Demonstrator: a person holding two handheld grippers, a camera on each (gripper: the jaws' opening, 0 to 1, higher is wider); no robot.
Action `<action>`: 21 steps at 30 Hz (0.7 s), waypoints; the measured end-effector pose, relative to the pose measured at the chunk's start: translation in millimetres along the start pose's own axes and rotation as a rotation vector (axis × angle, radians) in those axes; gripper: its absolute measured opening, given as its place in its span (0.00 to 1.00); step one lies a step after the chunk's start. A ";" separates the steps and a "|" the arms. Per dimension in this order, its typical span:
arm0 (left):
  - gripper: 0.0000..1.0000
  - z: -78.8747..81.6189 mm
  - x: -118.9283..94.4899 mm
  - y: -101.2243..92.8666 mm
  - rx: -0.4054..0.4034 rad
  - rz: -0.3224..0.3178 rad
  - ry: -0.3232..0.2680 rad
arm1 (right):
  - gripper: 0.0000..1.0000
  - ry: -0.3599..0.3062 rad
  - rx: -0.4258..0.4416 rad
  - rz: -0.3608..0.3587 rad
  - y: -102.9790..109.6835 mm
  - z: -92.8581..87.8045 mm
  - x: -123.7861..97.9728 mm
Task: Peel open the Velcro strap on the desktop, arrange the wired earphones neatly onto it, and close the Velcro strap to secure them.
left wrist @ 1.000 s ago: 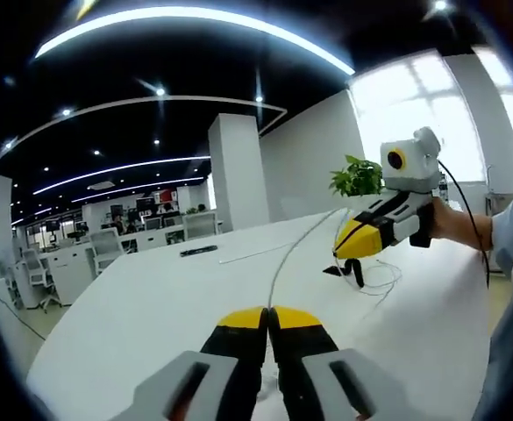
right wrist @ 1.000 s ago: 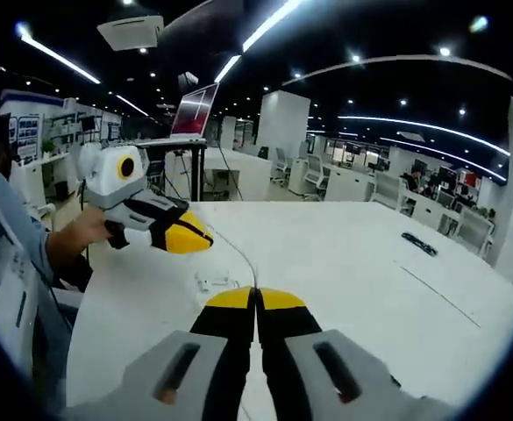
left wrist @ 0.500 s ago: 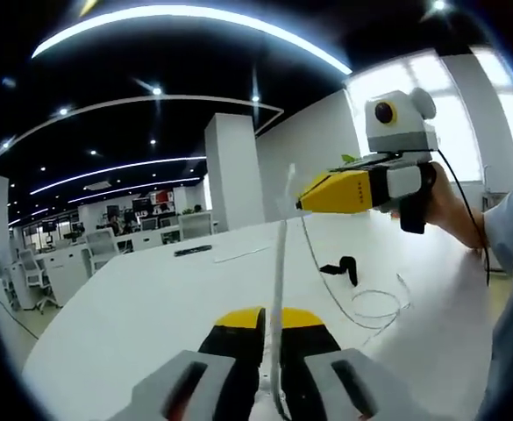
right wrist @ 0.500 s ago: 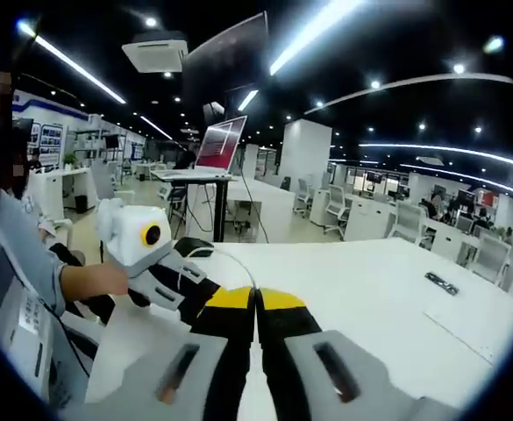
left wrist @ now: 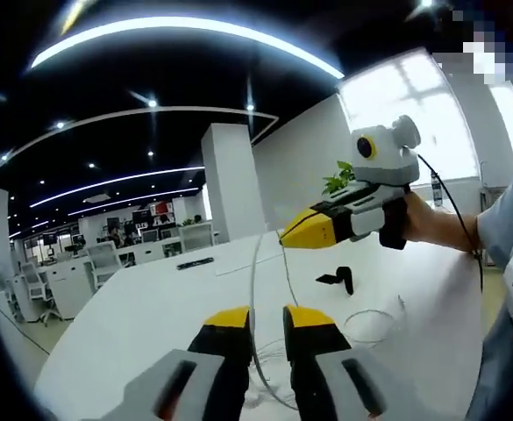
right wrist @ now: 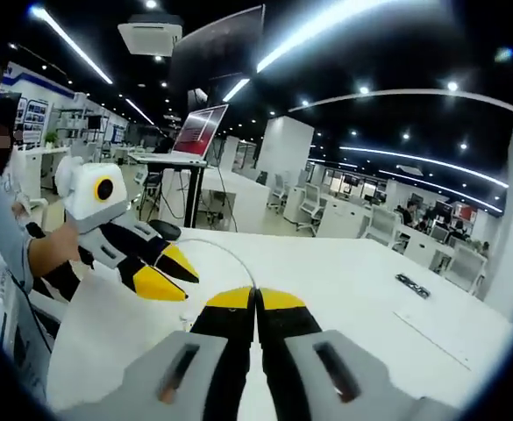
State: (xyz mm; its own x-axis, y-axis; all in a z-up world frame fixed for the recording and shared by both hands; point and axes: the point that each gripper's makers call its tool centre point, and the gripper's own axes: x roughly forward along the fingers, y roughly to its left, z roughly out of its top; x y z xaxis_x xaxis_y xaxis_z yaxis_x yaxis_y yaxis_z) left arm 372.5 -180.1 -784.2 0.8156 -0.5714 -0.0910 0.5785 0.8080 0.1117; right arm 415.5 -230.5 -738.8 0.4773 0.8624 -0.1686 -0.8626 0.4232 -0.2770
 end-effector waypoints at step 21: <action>0.15 6.4 -13.3 -12.0 0.060 -0.011 0.005 | 0.03 0.098 0.003 0.068 23.8 -46.4 -11.3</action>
State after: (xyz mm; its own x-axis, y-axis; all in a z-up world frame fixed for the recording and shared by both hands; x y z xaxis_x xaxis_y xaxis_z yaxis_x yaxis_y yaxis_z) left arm 354.8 -183.1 -778.1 0.8089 -0.5797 -0.0977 0.5875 0.7913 0.1694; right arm 397.3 -243.0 -787.4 0.4320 0.8579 -0.2783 -0.8938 0.3659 -0.2594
